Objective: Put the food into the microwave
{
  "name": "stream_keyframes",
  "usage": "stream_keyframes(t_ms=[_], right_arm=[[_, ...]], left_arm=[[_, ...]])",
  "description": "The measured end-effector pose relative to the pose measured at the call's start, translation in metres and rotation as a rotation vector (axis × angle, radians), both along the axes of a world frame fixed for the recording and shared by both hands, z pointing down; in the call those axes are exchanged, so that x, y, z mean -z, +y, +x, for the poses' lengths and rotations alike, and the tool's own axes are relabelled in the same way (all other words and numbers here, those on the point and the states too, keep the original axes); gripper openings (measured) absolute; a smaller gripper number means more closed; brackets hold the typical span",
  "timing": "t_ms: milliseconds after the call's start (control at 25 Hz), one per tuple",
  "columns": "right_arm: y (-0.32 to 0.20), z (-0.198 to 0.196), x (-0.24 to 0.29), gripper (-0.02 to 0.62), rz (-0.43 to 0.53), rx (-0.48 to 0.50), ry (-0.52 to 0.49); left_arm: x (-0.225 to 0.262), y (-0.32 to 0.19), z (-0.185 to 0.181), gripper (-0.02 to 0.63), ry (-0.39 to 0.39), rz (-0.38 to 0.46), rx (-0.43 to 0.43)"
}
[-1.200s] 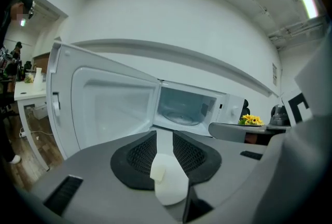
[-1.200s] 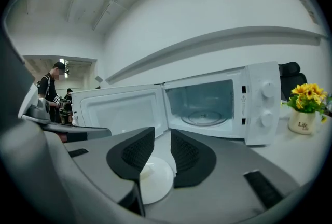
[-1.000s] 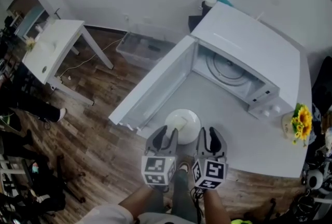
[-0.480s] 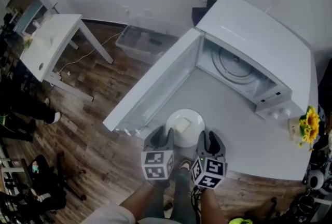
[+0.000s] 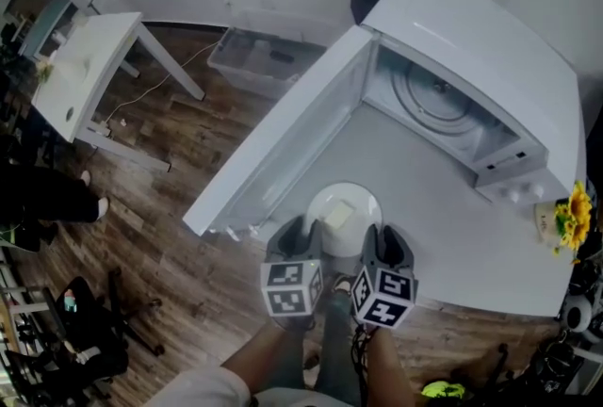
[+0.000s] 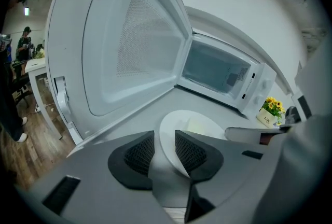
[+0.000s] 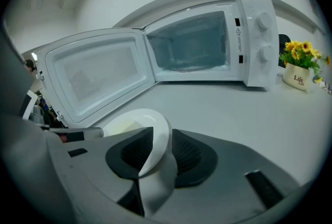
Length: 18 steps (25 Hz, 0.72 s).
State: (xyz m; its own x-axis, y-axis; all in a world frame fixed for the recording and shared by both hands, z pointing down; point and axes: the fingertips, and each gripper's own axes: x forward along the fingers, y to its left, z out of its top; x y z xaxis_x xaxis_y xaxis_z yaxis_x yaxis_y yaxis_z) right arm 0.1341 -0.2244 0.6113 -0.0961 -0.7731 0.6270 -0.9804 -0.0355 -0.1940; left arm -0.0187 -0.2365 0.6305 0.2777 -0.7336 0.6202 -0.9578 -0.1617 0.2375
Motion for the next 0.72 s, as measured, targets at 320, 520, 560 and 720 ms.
stream_keyframes(t_ms=[320, 520, 560, 720], right_arm=[[-0.005, 0.002, -0.0086, 0.127, -0.031, -0.021, 0.009], [-0.0051, 0.0002, -0.0098, 0.118, -0.035, -0.016, 0.041], [-0.0057, -0.0002, -0.0099, 0.117, -0.035, -0.015, 0.045], [-0.0082, -0.0022, -0.0099, 0.081, -0.034, -0.013, 0.052]], left_arm=[[-0.0074, -0.0027, 0.0017, 0.124, -0.002, -0.073, -0.014], [-0.0091, -0.0029, 0.0029, 0.124, 0.005, -0.096, -0.019], [-0.0094, -0.0034, 0.0032, 0.124, 0.006, -0.099, -0.02], [-0.0097, -0.0039, 0.0043, 0.123, 0.009, -0.101, -0.026]])
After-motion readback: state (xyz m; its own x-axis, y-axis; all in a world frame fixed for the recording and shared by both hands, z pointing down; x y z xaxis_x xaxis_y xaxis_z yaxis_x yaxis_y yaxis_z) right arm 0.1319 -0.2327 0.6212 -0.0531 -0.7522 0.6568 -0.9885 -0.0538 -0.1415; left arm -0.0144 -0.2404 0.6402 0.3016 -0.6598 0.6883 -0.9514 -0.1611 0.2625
